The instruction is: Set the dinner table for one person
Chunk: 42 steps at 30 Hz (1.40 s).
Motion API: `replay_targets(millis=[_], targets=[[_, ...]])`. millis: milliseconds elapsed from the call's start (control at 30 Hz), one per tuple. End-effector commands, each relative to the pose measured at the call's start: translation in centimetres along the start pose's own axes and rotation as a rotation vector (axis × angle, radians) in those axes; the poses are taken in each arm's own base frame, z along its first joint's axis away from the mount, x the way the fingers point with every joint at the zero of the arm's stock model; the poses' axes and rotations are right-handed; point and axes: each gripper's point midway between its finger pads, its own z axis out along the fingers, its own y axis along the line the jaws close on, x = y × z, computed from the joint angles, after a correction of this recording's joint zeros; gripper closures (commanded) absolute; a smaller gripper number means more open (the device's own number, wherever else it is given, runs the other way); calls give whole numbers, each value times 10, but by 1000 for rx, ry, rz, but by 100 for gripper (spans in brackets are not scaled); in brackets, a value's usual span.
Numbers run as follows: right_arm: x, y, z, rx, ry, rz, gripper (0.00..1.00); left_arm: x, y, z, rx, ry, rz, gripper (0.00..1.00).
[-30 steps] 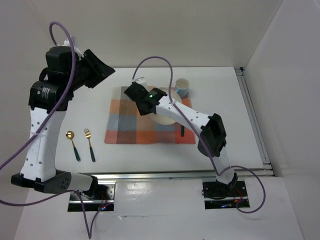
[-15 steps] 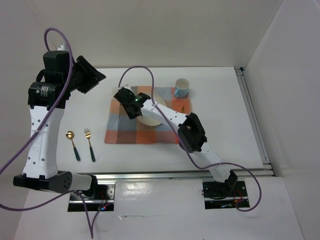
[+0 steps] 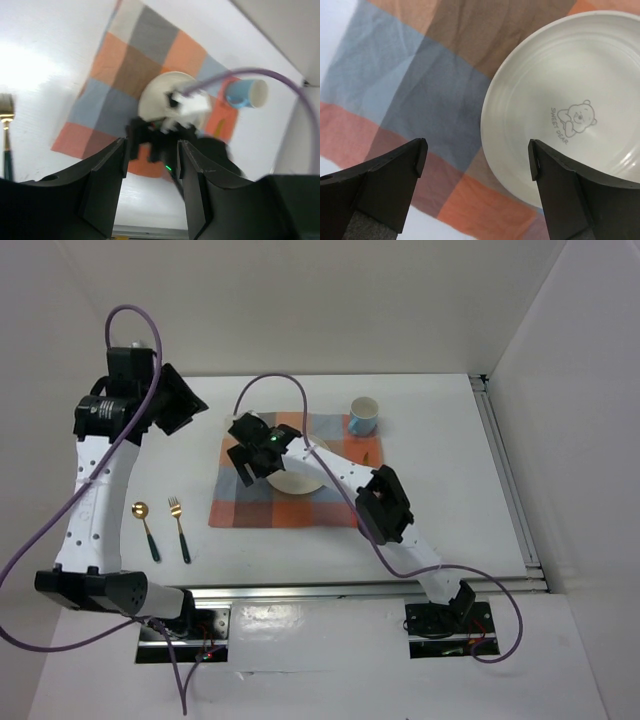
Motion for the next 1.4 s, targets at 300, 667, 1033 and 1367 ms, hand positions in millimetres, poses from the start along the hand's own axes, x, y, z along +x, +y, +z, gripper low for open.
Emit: replay_targets(millis=[300, 667, 1033, 1367], targets=[[45, -50, -140, -45, -86, 214, 5, 66, 186, 92, -586, 205, -182, 42], [87, -97, -168, 7, -92, 365, 3, 141, 286, 101, -785, 515, -319, 39], [89, -95, -157, -10, -72, 318, 1, 194, 300, 77, -802, 606, -364, 19], [85, -93, -156, -22, -79, 310, 1, 205, 302, 90, -800, 614, -369, 43]])
